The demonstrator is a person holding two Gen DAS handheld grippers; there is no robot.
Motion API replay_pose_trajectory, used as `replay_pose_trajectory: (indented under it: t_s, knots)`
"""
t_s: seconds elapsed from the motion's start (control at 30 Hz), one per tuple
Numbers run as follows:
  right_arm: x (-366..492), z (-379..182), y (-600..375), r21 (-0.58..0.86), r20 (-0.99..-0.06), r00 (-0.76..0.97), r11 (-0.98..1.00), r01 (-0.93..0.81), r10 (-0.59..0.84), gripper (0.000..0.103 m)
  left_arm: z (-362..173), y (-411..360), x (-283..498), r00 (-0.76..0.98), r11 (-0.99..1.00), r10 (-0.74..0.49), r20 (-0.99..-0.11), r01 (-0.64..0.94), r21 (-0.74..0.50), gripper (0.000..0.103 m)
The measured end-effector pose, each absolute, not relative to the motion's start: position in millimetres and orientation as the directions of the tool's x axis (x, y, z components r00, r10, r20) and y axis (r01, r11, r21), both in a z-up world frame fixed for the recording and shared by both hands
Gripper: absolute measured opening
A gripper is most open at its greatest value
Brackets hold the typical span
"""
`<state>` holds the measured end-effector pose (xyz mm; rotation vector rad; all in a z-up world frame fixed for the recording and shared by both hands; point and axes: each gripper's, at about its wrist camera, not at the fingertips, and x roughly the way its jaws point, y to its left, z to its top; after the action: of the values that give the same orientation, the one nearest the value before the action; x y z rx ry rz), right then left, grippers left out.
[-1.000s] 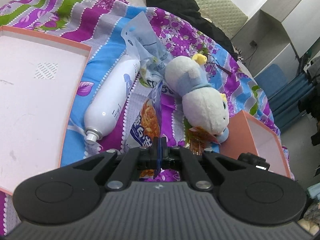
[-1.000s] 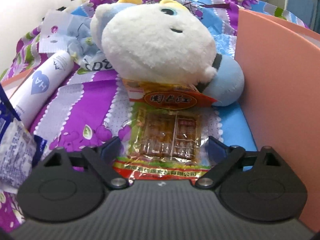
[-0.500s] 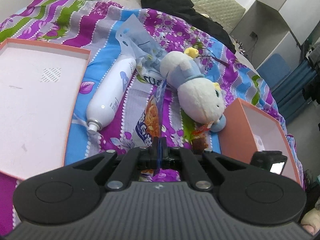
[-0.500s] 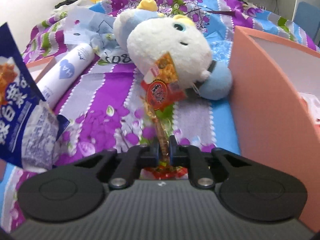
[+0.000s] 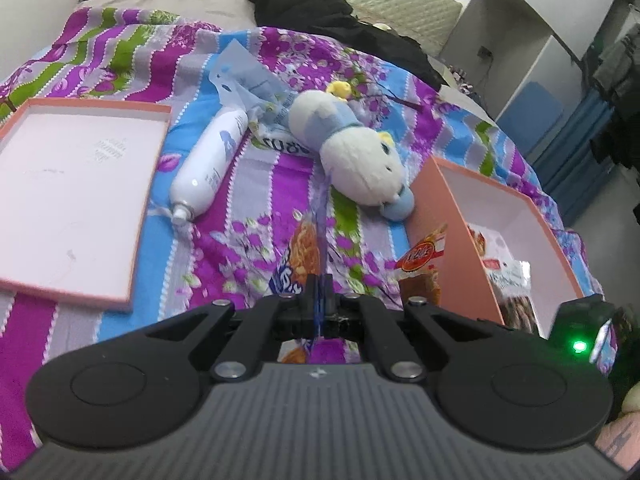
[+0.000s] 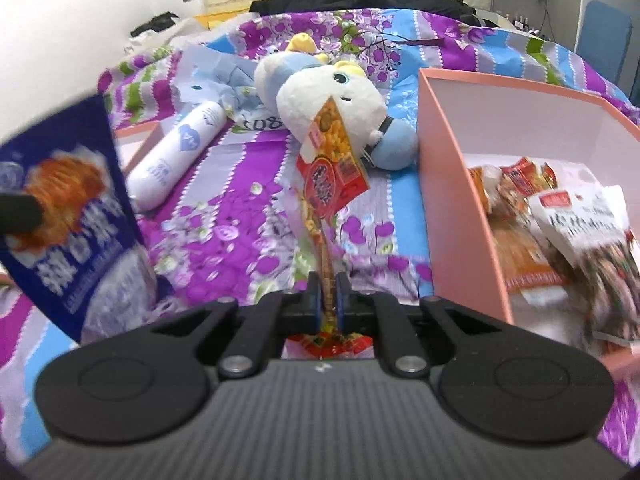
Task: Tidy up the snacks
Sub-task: 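Lift both held snacks and carry them over the pink box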
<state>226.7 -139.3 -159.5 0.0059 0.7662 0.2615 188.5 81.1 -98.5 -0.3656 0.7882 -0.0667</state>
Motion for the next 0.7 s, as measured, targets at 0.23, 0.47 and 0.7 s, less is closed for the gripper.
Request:
replay_pose_trajectory:
  t_s: [0.23, 0.47, 0.7]
  knots:
    - [169.1, -142.4, -161.3, 0.111, -0.66, 0.707, 0.964, -0.243, 0.254, 0.009, -105.0, 53.5, 146.5, 0.689, 0.945, -0.206, -0.695, -0.045, -0.325, 0.0]
    - [125.7, -133.7, -184.9, 0.153, -0.662, 0.695, 0.958, -0.241, 0.28, 0.009, -115.7, 25.5, 115.3, 0.678, 0.937, -0.235, -0.697, -0.033, -0.349, 0.0]
    - [101.5, -123.0, -193.2, 0.159, -0.651, 0.703, 0.958, -0.24, 0.285, 0.01, -108.5, 15.2, 103.3, 0.682, 0.929, -0.261, -0.684, -0.015, -0.369, 0.0]
